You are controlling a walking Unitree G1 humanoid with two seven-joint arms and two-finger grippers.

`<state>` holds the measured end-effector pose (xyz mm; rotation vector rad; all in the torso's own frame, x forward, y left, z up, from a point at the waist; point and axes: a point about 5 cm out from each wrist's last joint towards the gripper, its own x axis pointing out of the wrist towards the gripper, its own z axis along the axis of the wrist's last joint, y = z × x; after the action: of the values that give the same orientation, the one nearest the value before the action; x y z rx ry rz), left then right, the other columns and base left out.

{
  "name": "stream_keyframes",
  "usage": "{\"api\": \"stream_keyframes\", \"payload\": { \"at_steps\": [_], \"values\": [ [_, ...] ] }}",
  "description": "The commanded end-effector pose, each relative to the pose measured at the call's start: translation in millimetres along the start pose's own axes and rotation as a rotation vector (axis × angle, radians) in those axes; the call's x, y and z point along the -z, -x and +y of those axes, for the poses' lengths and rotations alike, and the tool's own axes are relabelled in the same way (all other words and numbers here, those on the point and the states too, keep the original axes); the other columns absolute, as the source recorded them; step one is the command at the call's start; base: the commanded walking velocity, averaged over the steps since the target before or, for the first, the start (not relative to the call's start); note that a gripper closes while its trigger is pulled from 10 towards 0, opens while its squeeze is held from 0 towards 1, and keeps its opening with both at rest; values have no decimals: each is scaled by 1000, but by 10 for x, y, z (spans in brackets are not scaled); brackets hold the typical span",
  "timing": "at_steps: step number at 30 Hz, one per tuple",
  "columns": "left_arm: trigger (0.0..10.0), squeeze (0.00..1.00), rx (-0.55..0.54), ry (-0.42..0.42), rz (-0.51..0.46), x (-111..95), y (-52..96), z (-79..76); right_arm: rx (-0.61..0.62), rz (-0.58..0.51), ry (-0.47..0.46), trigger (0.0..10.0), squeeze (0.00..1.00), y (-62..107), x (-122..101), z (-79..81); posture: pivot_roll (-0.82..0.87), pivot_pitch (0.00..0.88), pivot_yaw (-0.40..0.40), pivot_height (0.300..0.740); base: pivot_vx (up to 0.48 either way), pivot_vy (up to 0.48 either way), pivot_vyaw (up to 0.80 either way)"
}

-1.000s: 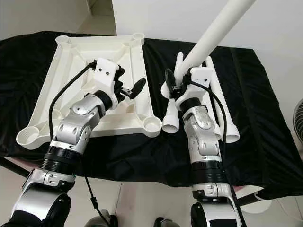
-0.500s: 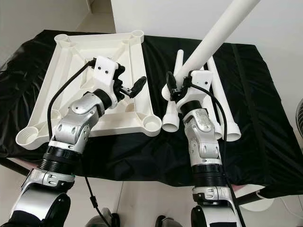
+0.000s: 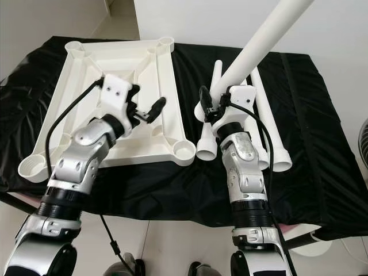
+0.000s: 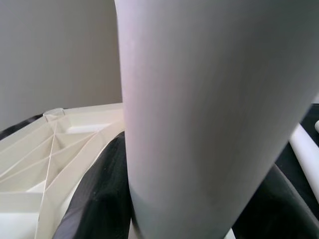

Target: Building children table

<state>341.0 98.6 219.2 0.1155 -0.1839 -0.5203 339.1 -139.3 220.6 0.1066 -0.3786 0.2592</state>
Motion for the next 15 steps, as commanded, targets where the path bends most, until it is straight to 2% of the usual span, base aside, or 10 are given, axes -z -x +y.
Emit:
{"api": "stream_keyframes", "payload": {
  "at_steps": [1, 3, 7, 12, 14, 15],
  "values": [
    [10000, 0, -61, -22, -4, 8, 44, 67, -14, 9, 5, 10000, 0, 22, 57, 46, 195, 93, 14, 740, 0, 0, 0],
    [10000, 0, -80, -20, 0, 27, 66, 93, -15, 12, 6, 10000, 0, 30, 79, 63, 210, 78, 4, 740, 0, 0, 0],
    [10000, 0, -215, -37, -26, 11, 129, 235, -35, 22, -7, 10000, 0, 6, 164, 199, 227, 60, -13, 740, 0, 0, 0],
    [10000, 0, -215, -74, -31, 1, 166, 227, -44, 21, -5, 10000, 0, -12, 167, 209, 232, 51, -20, 740, 0, 0, 0],
    [10000, 0, -215, -91, -18, 41, 269, 285, -53, 22, 2, 10000, 0, -25, 171, 204, 232, 49, -20, 740, 0, 0, 0],
    [10000, 0, -215, -91, -18, 41, 269, 285, -53, 22, 2, 10000, 0, -25, 171, 204, 232, 49, -20, 740, 0, 0, 0]
  ]
}}
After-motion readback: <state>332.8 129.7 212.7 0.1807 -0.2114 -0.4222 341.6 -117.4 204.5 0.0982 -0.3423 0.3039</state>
